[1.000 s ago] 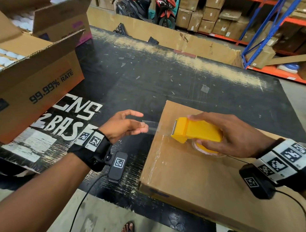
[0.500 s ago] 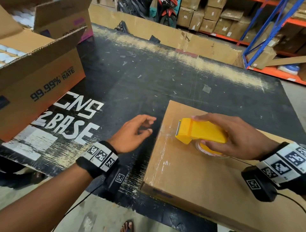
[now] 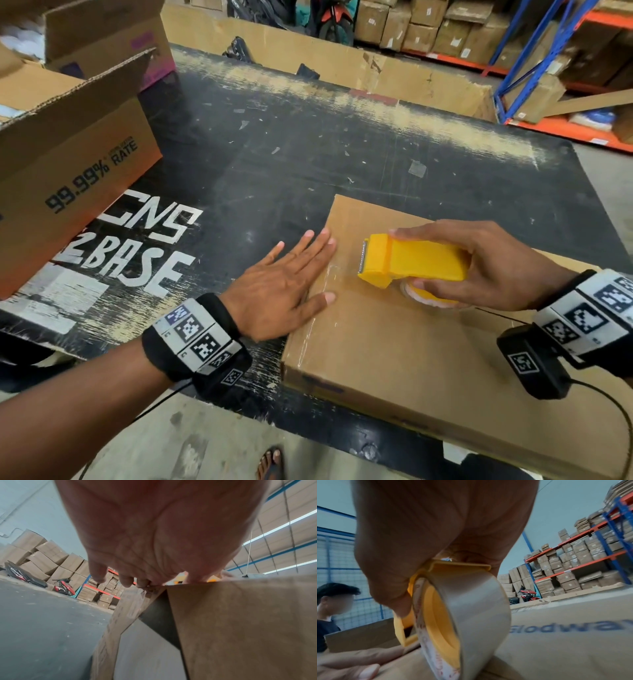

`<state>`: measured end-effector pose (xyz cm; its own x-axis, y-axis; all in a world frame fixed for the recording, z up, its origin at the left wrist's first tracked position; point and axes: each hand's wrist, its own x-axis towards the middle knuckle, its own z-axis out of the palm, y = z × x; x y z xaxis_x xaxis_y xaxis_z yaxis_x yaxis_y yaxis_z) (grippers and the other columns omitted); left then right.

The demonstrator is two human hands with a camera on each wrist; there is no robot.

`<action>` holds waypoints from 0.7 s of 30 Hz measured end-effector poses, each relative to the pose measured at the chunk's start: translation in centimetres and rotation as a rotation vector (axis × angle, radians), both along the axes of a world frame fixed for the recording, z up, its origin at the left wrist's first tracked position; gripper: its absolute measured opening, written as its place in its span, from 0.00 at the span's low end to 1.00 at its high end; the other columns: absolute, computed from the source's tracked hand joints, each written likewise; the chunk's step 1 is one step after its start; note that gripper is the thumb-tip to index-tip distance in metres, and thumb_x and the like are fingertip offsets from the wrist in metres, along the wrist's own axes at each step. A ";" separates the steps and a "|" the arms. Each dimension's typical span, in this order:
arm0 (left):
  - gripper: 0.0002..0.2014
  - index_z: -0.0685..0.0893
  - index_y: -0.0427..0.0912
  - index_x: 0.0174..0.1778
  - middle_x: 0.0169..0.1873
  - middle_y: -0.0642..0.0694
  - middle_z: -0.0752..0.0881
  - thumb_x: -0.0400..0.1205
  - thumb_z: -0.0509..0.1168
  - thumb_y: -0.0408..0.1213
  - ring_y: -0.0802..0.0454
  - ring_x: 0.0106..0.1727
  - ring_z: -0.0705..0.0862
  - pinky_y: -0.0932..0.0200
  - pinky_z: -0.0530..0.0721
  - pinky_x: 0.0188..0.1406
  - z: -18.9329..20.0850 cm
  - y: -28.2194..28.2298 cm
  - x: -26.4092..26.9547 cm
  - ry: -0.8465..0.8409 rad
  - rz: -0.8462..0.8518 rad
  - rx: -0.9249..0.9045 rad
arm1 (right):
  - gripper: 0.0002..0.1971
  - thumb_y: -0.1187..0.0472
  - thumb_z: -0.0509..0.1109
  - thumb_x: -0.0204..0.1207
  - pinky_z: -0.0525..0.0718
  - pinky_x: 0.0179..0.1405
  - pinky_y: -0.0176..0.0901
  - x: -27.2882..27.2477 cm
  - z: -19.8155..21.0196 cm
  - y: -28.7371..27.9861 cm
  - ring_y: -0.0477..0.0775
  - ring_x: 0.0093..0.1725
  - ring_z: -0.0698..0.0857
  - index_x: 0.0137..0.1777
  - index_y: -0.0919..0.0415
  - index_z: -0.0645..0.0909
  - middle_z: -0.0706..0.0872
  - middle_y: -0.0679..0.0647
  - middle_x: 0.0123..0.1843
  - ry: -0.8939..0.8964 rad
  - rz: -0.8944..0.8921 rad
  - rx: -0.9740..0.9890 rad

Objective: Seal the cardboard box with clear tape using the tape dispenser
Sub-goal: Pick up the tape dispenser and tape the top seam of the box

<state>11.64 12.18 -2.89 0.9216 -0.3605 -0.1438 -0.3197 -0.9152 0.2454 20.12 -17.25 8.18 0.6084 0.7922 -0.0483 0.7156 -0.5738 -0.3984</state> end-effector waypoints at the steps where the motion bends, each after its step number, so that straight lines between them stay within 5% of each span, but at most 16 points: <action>1: 0.39 0.29 0.54 0.89 0.89 0.58 0.30 0.87 0.39 0.67 0.57 0.90 0.31 0.42 0.43 0.92 0.0 0.2 0.0 0.006 0.000 -0.009 | 0.36 0.33 0.71 0.71 0.82 0.49 0.33 -0.1 0.5 -1.2 0.39 0.58 0.84 0.80 0.35 0.72 0.84 0.33 0.64 -0.005 -0.014 -0.008; 7: 0.39 0.26 0.58 0.87 0.88 0.62 0.28 0.87 0.39 0.67 0.61 0.89 0.29 0.46 0.42 0.92 0.7 0.1 -0.1 0.047 0.017 0.007 | 0.37 0.41 0.81 0.64 0.82 0.40 0.43 -1.2 3.2 -14.4 0.47 0.41 0.86 0.75 0.28 0.76 0.85 0.40 0.48 -0.039 -0.175 -0.099; 11: 0.39 0.26 0.62 0.86 0.88 0.64 0.29 0.84 0.37 0.70 0.63 0.89 0.29 0.51 0.40 0.91 1.9 -0.6 -0.4 0.095 0.039 0.037 | 0.28 0.37 0.80 0.61 0.83 0.47 0.32 -1.7 3.1 -22.4 0.50 0.47 0.89 0.63 0.25 0.80 0.84 0.31 0.49 -0.036 -0.262 -0.096; 14: 0.40 0.26 0.65 0.86 0.87 0.65 0.29 0.80 0.36 0.73 0.64 0.89 0.29 0.52 0.41 0.91 2.8 -1.3 -0.6 0.142 0.069 0.069 | 0.35 0.41 0.81 0.65 0.82 0.36 0.43 -1.5 1.7 -22.7 0.47 0.38 0.85 0.75 0.32 0.78 0.82 0.43 0.43 0.004 -0.199 -0.130; 19: 0.46 0.29 0.55 0.88 0.89 0.56 0.30 0.76 0.34 0.72 0.54 0.89 0.28 0.44 0.41 0.92 5.0 -3.4 -0.2 0.212 0.131 0.295 | 0.38 0.43 0.80 0.67 0.77 0.35 0.33 -0.6 0.2 -23.5 0.45 0.40 0.82 0.79 0.30 0.72 0.79 0.37 0.46 -0.017 -0.098 -0.044; 21: 0.46 0.30 0.48 0.88 0.90 0.49 0.31 0.80 0.40 0.68 0.51 0.89 0.29 0.46 0.39 0.91 6.4 -5.8 -0.1 0.254 0.160 0.374 | 0.38 0.42 0.79 0.68 0.75 0.36 0.32 -0.4 -0.6 -24.1 0.45 0.41 0.82 0.79 0.29 0.72 0.79 0.39 0.46 -0.018 -0.078 0.007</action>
